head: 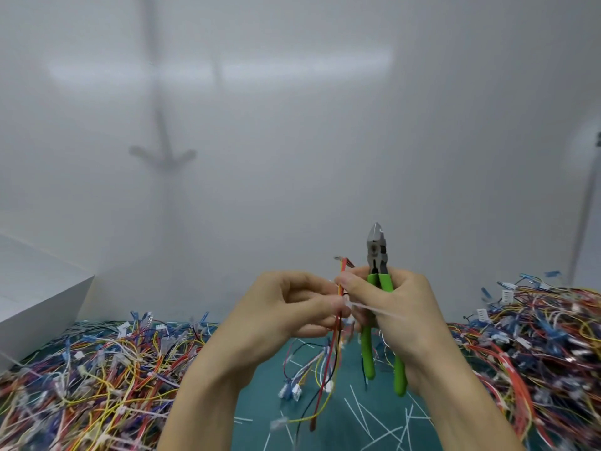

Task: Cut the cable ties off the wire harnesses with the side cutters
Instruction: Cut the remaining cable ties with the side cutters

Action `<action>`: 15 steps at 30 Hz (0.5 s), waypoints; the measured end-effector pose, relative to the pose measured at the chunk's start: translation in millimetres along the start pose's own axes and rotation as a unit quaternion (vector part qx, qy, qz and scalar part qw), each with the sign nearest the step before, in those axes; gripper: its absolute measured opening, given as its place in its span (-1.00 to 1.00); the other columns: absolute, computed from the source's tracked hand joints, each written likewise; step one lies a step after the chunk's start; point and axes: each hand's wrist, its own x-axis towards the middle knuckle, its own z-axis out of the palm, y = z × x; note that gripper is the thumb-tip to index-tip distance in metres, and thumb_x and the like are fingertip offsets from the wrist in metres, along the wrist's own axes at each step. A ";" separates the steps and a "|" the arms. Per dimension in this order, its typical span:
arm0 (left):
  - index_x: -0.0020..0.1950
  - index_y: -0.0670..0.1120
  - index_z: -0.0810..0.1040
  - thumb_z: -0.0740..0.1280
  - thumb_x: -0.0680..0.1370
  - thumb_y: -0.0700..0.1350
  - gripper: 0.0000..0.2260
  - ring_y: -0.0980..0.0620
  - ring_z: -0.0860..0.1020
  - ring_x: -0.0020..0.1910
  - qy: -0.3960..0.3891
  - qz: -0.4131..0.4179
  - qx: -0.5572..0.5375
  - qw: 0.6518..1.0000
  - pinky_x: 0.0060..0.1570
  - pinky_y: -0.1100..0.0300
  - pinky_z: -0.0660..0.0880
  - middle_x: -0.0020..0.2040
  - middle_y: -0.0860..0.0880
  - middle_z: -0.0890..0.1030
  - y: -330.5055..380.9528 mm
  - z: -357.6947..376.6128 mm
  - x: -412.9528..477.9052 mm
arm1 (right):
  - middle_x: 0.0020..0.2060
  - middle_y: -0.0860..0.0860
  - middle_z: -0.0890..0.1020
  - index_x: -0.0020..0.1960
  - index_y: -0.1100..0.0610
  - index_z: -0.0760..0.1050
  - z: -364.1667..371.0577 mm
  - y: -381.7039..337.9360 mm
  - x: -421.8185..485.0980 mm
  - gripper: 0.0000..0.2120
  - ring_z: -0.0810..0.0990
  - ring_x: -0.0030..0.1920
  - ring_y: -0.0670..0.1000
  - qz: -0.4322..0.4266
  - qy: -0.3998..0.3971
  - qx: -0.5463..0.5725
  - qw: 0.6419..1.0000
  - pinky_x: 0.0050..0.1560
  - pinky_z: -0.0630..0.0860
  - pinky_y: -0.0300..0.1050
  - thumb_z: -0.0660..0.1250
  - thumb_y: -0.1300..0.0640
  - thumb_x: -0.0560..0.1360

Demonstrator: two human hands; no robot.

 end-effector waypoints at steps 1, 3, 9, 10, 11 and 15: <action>0.02 -0.14 0.66 0.46 0.48 -0.19 -0.87 -0.03 0.70 -0.06 0.000 0.005 0.001 1.000 -0.09 0.23 0.61 -0.08 -0.13 0.73 -1.0 -0.1 0.4 | -0.50 0.07 0.50 -0.25 0.25 0.57 -0.7 0.8 0.5 -0.85 0.43 -0.48 0.01 0.002 0.002 0.003 1.000 -0.46 0.46 -0.13 0.44 0.24 0.47; 0.02 -0.17 0.66 0.47 0.45 -0.28 -0.84 -0.04 0.70 -0.09 0.022 0.006 -0.012 1.000 -0.10 0.22 0.62 -0.09 -0.16 0.72 -3.0 0.4 2.7 | -0.49 0.07 0.53 -0.24 0.20 0.60 -1.0 1.6 1.0 -0.87 0.44 -0.46 0.00 0.007 -0.004 0.004 1.000 -0.43 0.47 -0.15 0.43 0.23 0.49; -0.06 -0.21 0.66 0.45 0.42 -0.34 -0.88 -0.07 0.71 -0.20 0.128 -0.006 -0.145 0.981 -0.24 0.27 0.60 -0.14 -0.19 0.72 -1.4 2.7 4.9 | -0.36 0.03 0.69 -0.09 0.07 0.58 -2.3 1.0 0.3 -0.94 0.55 -0.41 -0.02 -0.036 -0.042 -0.096 0.994 -0.30 0.56 -0.12 0.37 0.11 0.55; -0.09 -0.21 0.66 0.46 0.42 -0.34 -0.89 -0.06 0.72 -0.21 0.147 -0.008 -0.166 0.975 -0.27 0.27 0.60 -0.14 -0.19 0.72 -0.9 2.8 5.4 | -0.35 0.00 0.70 -0.08 0.03 0.55 -2.0 1.6 0.4 -0.94 0.57 -0.41 -0.04 -0.045 -0.039 -0.133 0.989 -0.25 0.58 -0.06 0.36 0.06 0.54; -0.11 -0.21 0.66 0.46 0.41 -0.34 -0.90 -0.06 0.72 -0.22 0.164 -0.009 -0.184 0.969 -0.29 0.27 0.60 -0.14 -0.19 0.72 -0.4 2.9 6.1 | -0.34 -0.04 0.70 -0.05 -0.02 0.51 -1.1 2.2 0.3 -0.92 0.58 -0.40 -0.07 -0.051 -0.034 -0.164 0.985 -0.20 0.59 -0.01 0.36 -0.01 0.53; -0.15 -0.22 0.68 0.51 0.28 -0.29 -0.84 -0.05 0.71 -0.26 0.216 0.007 -0.215 0.952 -0.31 0.29 0.59 -0.16 -0.20 0.72 1.2 2.9 7.4 | -0.34 -0.11 0.69 0.02 -0.11 0.39 1.9 0.9 -2.3 -0.61 0.60 -0.36 -0.15 -0.062 -0.029 -0.252 0.965 -0.19 0.58 -0.03 0.25 -0.38 0.39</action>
